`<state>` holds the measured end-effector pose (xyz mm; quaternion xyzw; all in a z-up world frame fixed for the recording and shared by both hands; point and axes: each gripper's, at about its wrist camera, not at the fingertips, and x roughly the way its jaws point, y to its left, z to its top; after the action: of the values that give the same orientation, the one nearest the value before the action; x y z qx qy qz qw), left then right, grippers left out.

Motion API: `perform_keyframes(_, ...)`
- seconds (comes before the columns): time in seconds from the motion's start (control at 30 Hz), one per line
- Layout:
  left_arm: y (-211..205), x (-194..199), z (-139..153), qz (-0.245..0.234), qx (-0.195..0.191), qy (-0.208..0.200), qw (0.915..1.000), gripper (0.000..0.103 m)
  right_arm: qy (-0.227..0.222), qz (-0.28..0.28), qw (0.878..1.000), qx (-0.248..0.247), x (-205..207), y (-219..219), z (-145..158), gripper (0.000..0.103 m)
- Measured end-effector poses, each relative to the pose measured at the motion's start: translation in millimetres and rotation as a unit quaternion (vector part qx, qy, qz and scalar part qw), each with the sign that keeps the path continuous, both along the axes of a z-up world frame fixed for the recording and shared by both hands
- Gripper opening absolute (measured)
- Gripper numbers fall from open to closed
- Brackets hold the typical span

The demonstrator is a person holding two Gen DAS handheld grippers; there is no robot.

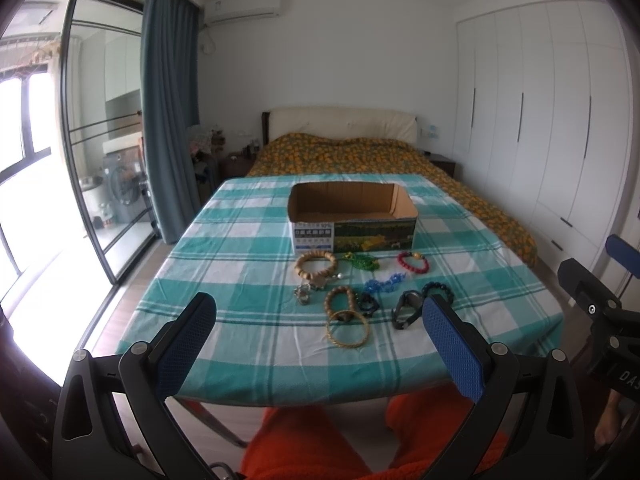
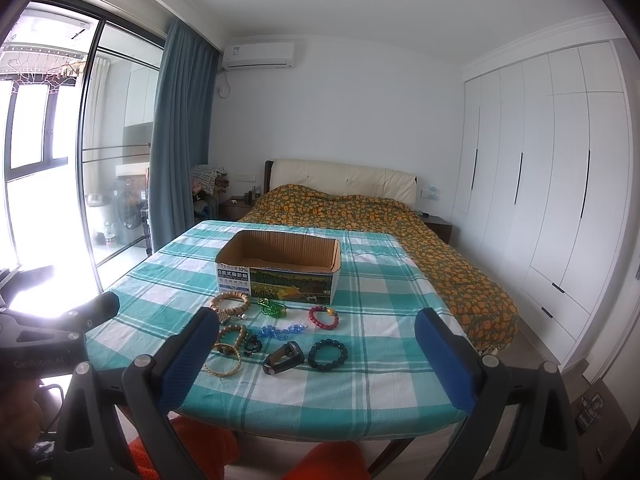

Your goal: Organize jewelry

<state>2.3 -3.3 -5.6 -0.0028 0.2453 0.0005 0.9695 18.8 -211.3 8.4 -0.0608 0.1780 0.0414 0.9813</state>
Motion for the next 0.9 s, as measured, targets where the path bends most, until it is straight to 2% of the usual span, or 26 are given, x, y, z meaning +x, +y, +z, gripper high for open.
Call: perform_keyframes(0.9, -1.3, 3.6, -1.9, -0.012, -0.005, 0.011, 0.9999, 0.103, -0.002, 0.019, 1.0, 0.004, -5.4, 4.9, -3.5, 0.1)
